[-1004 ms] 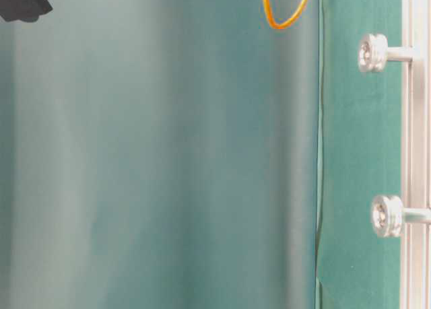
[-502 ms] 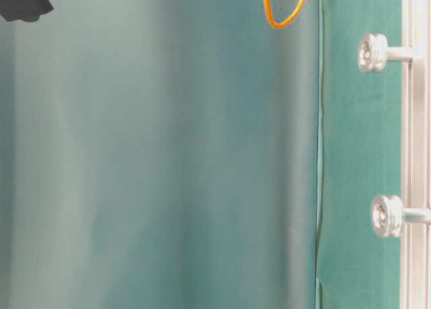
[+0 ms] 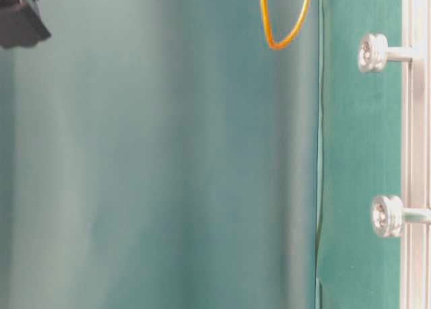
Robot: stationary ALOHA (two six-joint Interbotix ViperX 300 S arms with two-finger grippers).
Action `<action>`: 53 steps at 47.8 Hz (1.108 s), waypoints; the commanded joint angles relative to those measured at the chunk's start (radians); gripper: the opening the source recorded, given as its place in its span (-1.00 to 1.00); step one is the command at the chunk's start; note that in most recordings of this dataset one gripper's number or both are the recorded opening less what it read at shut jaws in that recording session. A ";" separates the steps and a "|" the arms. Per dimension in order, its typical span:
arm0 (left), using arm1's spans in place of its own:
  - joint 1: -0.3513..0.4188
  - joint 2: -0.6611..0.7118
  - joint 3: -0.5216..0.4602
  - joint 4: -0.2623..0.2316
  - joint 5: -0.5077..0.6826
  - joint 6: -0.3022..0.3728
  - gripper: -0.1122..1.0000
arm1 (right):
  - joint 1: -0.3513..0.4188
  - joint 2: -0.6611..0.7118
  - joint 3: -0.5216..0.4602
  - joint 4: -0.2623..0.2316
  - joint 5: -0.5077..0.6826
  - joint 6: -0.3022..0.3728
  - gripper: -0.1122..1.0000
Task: Hook the rubber onto the shaft.
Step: 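Carry the ring leftward along the rail toward the right-hand knob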
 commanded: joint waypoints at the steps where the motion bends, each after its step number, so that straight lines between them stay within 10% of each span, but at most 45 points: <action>1: -0.002 0.009 -0.032 0.003 -0.005 0.002 -0.80 | 0.002 0.017 -0.054 -0.011 -0.008 0.003 -0.69; 53: -0.002 0.009 -0.032 0.003 -0.005 0.002 -0.80 | -0.009 0.144 -0.161 -0.031 -0.025 0.002 -0.69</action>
